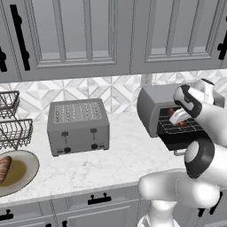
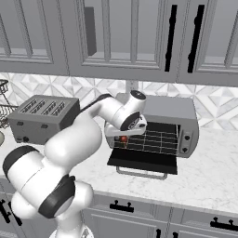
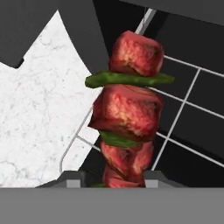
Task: Pick up the kebab skewer and baguette bread, and place them inside the toaster oven. Close the toaster oven door and start by setting the timer.
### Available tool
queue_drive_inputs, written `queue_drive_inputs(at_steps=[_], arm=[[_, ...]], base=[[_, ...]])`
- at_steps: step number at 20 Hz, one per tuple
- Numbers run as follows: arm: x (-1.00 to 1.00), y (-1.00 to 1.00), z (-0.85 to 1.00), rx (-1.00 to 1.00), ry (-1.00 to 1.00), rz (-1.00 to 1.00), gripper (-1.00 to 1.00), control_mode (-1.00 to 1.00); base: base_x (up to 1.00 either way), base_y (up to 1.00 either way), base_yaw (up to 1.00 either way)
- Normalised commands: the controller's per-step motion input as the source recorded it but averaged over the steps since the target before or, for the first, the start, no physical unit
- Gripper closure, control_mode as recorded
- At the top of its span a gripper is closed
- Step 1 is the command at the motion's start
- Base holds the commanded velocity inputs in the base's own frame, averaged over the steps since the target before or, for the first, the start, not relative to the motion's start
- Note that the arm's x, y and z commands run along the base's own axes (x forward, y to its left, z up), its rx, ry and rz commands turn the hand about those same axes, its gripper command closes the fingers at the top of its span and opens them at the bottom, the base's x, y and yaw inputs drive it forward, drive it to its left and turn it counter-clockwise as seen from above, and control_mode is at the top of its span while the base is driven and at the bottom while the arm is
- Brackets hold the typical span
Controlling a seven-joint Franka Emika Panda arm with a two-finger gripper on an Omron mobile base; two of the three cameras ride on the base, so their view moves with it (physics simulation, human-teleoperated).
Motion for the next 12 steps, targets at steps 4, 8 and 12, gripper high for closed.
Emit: queue_drive_inputs(at_steps=[4, 8, 12], arm=[[0.31, 0.00, -0.29, 0.01, 0.00, 0.00, 1.00, -1.00], [0.27, 0.00, -0.21, 0.01, 0.00, 0.00, 1.00, -1.00], [0.17, 0.00, -0.25, 0.01, 0.00, -0.01, 1.00, -1.00]], base=[[0.00, 0.00, 0.00], [0.00, 0.00, 0.00], [0.00, 0.00, 0.00]])
